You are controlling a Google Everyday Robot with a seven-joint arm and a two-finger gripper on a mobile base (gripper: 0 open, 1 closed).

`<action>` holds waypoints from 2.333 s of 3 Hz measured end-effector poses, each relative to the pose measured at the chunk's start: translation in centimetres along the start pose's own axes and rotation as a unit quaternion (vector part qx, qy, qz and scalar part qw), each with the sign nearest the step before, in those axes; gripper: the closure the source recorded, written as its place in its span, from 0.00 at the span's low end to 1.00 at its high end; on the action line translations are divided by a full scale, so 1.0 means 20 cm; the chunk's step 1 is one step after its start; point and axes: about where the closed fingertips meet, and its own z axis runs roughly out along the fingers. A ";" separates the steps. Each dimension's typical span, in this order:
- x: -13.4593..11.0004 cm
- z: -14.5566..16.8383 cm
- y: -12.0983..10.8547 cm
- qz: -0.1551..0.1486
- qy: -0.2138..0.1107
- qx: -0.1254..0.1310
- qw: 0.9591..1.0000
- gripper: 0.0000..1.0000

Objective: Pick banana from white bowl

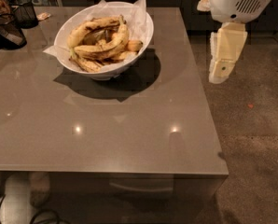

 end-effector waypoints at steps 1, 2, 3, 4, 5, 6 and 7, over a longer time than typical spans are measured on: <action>-0.17 0.03 -0.13 -0.049 -0.005 0.003 0.999 0.00; -0.39 0.05 -0.29 -0.112 -0.004 0.007 0.994 0.00; -0.46 0.04 -0.32 -0.119 -0.015 0.022 0.993 0.00; -0.48 0.09 -0.36 -0.126 -0.017 0.022 0.992 0.00; -0.57 0.22 -0.45 -0.143 -0.022 0.004 0.990 0.00; -0.64 0.35 -0.52 -0.145 -0.035 -0.019 0.989 0.00; -0.72 0.42 -0.59 -0.150 -0.046 -0.030 0.987 0.00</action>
Offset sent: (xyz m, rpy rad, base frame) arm 0.0833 0.1196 0.0283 -0.1556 0.0061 0.3606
